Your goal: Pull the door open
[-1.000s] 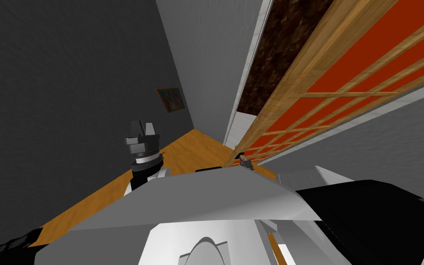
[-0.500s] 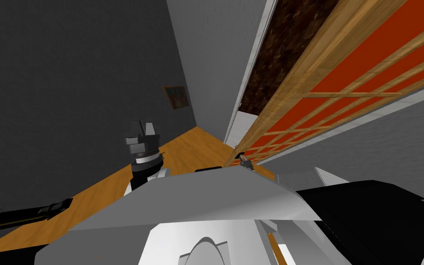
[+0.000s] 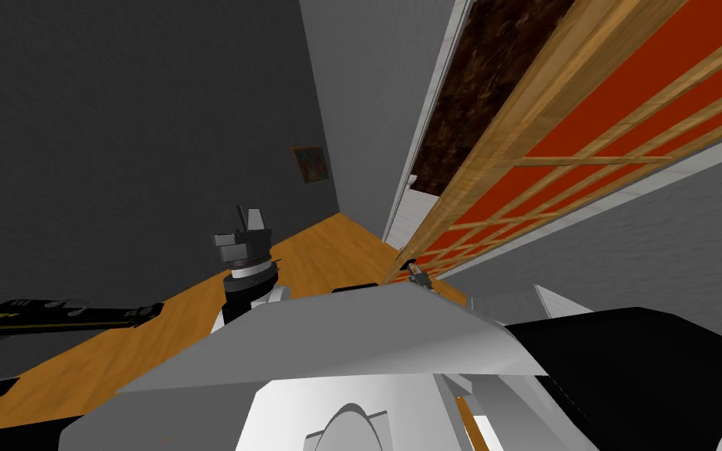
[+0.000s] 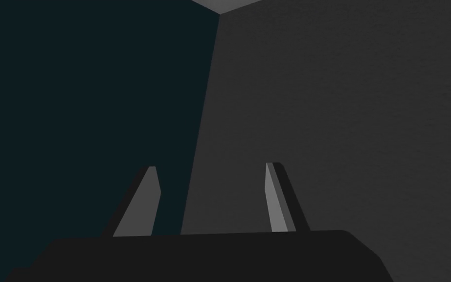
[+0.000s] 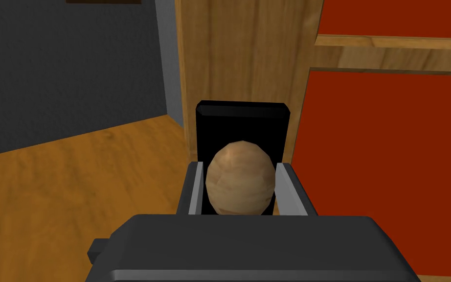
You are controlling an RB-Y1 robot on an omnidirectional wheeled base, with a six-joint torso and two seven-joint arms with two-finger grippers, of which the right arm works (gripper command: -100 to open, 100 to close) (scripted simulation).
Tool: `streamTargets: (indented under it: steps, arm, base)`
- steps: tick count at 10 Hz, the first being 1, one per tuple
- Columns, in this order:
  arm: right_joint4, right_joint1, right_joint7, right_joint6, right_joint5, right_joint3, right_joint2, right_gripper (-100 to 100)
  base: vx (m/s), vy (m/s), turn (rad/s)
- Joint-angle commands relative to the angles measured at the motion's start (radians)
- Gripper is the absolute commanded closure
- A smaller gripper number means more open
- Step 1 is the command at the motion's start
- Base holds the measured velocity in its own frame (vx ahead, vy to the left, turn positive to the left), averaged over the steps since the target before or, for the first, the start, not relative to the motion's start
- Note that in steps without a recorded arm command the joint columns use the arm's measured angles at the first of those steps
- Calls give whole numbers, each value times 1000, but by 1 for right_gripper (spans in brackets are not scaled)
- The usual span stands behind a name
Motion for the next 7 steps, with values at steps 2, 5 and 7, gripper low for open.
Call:
streamTargets:
  steps: [2, 5, 7]
  arm:
    - [14, -6, -11, -12, 3, 8, -1, 100]
    - [23, -13, -16, -10, 8, 11, 2, 100]
    - [34, -20, -23, -13, 11, 13, 3, 100]
  base:
    - [-201, -57, 114]
    - [-133, -31, 104]
    - [-197, -61, 119]
